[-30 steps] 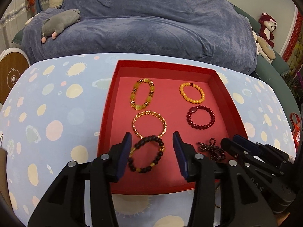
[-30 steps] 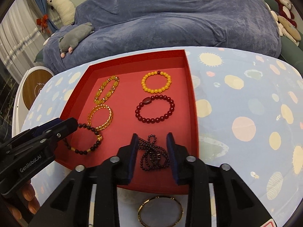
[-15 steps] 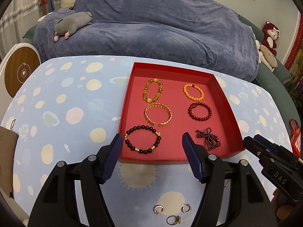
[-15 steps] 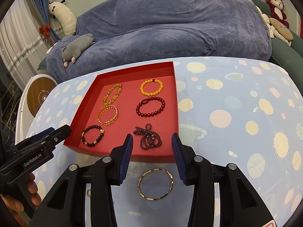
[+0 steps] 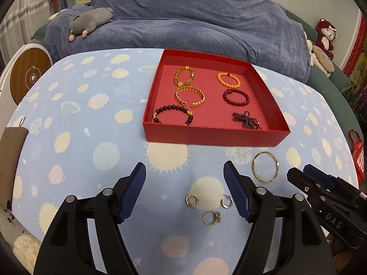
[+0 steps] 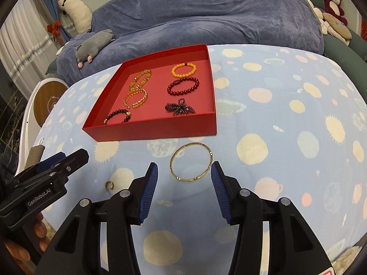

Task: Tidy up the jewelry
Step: 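Withdraw both open tools toward the gold bangle and rings, then close the right tool on the gold studded bangle and lift it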

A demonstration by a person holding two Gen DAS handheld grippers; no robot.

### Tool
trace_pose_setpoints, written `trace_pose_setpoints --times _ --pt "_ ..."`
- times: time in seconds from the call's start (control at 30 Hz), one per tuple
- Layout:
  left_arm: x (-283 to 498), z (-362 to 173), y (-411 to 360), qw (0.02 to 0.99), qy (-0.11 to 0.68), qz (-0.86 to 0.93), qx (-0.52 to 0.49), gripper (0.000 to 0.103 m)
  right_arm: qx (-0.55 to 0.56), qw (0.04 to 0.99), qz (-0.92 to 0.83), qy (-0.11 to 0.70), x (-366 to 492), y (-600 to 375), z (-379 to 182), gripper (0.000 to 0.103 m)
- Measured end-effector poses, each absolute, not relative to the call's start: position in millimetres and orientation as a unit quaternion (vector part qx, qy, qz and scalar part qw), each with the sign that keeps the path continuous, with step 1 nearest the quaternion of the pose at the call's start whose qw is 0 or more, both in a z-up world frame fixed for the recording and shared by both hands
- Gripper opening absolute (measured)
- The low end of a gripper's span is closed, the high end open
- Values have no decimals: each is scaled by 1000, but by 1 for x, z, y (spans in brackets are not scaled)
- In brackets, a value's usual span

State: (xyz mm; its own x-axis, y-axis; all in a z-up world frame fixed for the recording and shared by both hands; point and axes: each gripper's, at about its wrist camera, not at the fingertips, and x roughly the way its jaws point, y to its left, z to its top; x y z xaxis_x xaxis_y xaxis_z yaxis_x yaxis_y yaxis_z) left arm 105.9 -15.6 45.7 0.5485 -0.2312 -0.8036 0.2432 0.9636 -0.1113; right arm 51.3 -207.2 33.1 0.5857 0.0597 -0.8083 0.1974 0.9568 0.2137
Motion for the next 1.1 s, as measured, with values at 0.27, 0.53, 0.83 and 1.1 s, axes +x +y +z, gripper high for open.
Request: trace_pose_setpoints --times 0.27,0.53,0.83,1.1 --pt "85 18 -11 867 479 -133 5 67 139 866 -47 478 33 -201 10 47" --pt "77 4 -15 867 480 -129 29 67 139 859 -49 490 33 -198 -1 47" --pt "79 0 -12 871 475 -121 30 67 128 860 -57 491 51 -197 -8 59" --pt "80 -3 -6 870 477 -119 21 67 103 863 -55 491 83 -189 -13 65"
